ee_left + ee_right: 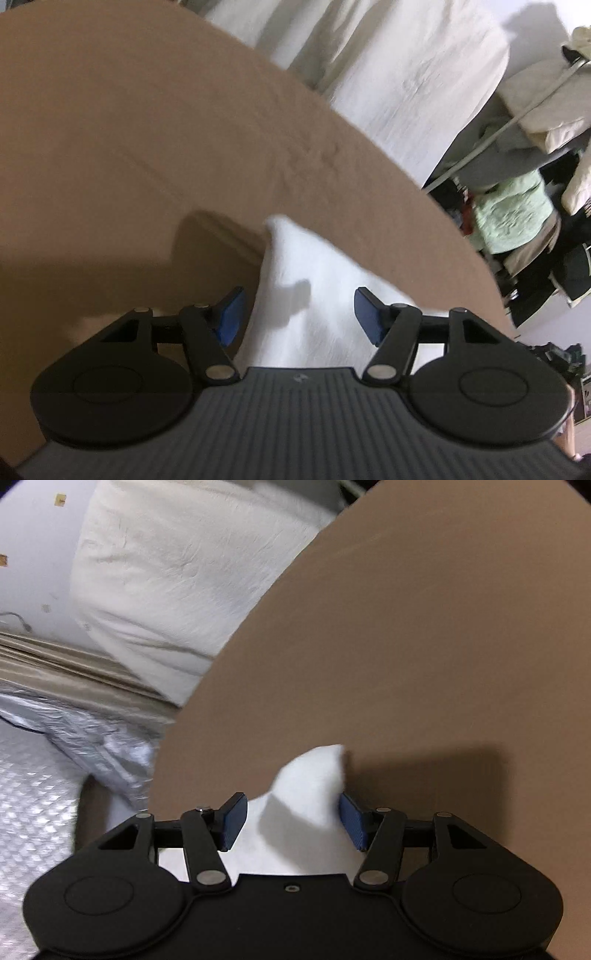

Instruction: Fold clothes

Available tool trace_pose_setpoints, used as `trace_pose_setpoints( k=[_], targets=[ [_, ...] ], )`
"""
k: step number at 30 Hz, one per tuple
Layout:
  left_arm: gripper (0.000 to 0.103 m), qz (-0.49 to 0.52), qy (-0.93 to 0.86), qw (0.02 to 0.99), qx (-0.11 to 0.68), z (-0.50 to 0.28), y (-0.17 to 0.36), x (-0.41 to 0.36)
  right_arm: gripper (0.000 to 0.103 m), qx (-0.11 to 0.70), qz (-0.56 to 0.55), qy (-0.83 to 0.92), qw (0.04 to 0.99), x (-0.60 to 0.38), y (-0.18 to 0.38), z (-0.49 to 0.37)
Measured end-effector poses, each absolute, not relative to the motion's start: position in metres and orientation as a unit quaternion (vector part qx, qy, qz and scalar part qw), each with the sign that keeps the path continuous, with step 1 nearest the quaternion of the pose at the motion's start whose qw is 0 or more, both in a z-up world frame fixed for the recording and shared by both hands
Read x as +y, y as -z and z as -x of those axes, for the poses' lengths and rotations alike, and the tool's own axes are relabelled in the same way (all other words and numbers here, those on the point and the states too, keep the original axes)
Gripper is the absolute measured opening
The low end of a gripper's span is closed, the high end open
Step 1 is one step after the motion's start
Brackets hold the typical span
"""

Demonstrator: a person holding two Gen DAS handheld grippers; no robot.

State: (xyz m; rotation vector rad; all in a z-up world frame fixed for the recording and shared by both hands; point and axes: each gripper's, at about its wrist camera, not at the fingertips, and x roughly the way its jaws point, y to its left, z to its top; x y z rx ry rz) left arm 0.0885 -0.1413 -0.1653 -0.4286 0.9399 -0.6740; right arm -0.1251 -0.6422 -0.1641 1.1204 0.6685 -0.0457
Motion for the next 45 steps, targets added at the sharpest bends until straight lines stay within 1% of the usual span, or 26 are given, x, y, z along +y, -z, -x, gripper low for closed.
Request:
trace_pose_setpoints(
  k=[5,6,7,8,9,10,11,13,15,18,21,23,27,28,29,30,31,32,33,35,37,38,39,43,44,45],
  targets=[
    [0.062,0.188,0.322,0.825,0.424,-0.099,0.167,-0.152,0.061,0.300,-0.519,-0.027,0.800,-0.636,0.172,0.115],
    [0.042,0.189,0.329,0.820,0.429,-0.101,0.170,-0.155,0.061,0.301,-0.511,-0.026,0.805,-0.634,0.173,0.114],
    [0.027,0.184,0.340,0.811,0.439,-0.102,0.172,-0.159,0.061,0.300,-0.502,-0.018,0.811,-0.633,0.174,0.113],
    [0.007,0.168,0.343,0.806,0.453,-0.102,0.175,-0.165,0.061,0.297,-0.503,-0.010,0.812,-0.633,0.178,0.111],
    [0.007,0.152,0.344,0.803,0.463,-0.102,0.176,-0.171,0.059,0.295,-0.507,-0.007,0.810,-0.632,0.183,0.109],
    [0.007,0.135,0.339,0.811,0.458,-0.099,0.174,-0.176,0.048,0.296,-0.518,-0.014,0.802,-0.630,0.190,0.106],
    [0.007,0.117,0.334,0.818,0.453,-0.096,0.173,-0.181,0.015,0.297,-0.530,-0.020,0.794,-0.628,0.198,0.103],
    [0.006,0.089,0.316,0.838,0.437,-0.089,0.165,-0.185,0.016,0.294,-0.523,-0.024,0.800,-0.621,0.198,0.099],
    [0.006,0.062,0.287,0.867,0.403,-0.081,0.149,-0.183,0.014,0.248,-0.458,-0.009,0.854,-0.611,0.166,0.106],
    [0.006,0.073,0.269,0.867,0.412,-0.088,0.157,-0.177,0.011,0.179,-0.432,0.003,0.884,-0.620,0.132,0.119],
    [0.007,0.083,0.251,0.867,0.421,-0.095,0.165,-0.171,0.011,0.217,-0.393,0.046,0.892,-0.624,0.139,0.112],
    [0.007,0.086,0.241,0.869,0.424,-0.098,0.169,-0.168,0.011,0.232,-0.403,0.061,0.883,-0.628,0.151,0.109],
    [0.007,0.053,0.248,0.889,0.381,-0.086,0.152,-0.179,0.011,0.238,-0.397,0.067,0.884,-0.629,0.148,0.109],
    [0.009,0.055,0.249,0.892,0.374,-0.085,0.150,-0.178,0.011,0.251,-0.398,0.073,0.879,-0.632,0.152,0.111],
    [0.018,0.055,0.241,0.894,0.373,-0.085,0.151,-0.177,0.012,0.264,-0.399,0.079,0.875,-0.635,0.155,0.113],
    [0.026,0.052,0.224,0.899,0.372,-0.084,0.155,-0.175,0.017,0.280,-0.397,0.091,0.869,-0.638,0.159,0.113],
    [0.030,0.051,0.210,0.902,0.373,-0.083,0.158,-0.172,0.021,0.301,-0.392,0.116,0.861,-0.640,0.165,0.112],
    [0.033,0.060,0.207,0.900,0.378,-0.083,0.161,-0.168,0.033,0.313,-0.391,0.138,0.854,-0.642,0.171,0.113],
    [0.034,0.079,0.209,0.895,0.385,-0.083,0.161,-0.162,0.049,0.317,-0.393,0.154,0.849,-0.642,0.174,0.115],
    [0.034,0.106,0.215,0.889,0.390,-0.079,0.155,-0.154,0.051,0.312,-0.413,0.167,0.839,-0.644,0.173,0.124],
    [0.034,0.087,0.221,0.900,0.366,-0.065,0.139,-0.151,0.051,0.300,-0.425,0.168,0.837,-0.640,0.165,0.135],
    [0.039,0.074,0.226,0.905,0.353,-0.056,0.130,-0.151,0.051,0.294,-0.423,0.166,0.841,-0.636,0.158,0.141],
    [0.045,0.066,0.236,0.906,0.345,-0.048,0.122,-0.151,0.051,0.292,-0.407,0.162,0.850,-0.629,0.149,0.146],
    [0.048,0.048,0.305,0.883,0.354,-0.017,0.103,-0.164,0.056,0.316,-0.325,0.111,0.884,-0.591,0.124,0.150],
    [0.053,0.046,0.327,0.871,0.365,-0.013,0.103,-0.170,0.056,0.325,-0.310,0.098,0.888,-0.583,0.121,0.149],
    [0.064,0.058,0.355,0.850,0.385,-0.010,0.108,-0.174,0.056,0.338,-0.301,0.091,0.887,-0.578,0.123,0.147]
  ],
)
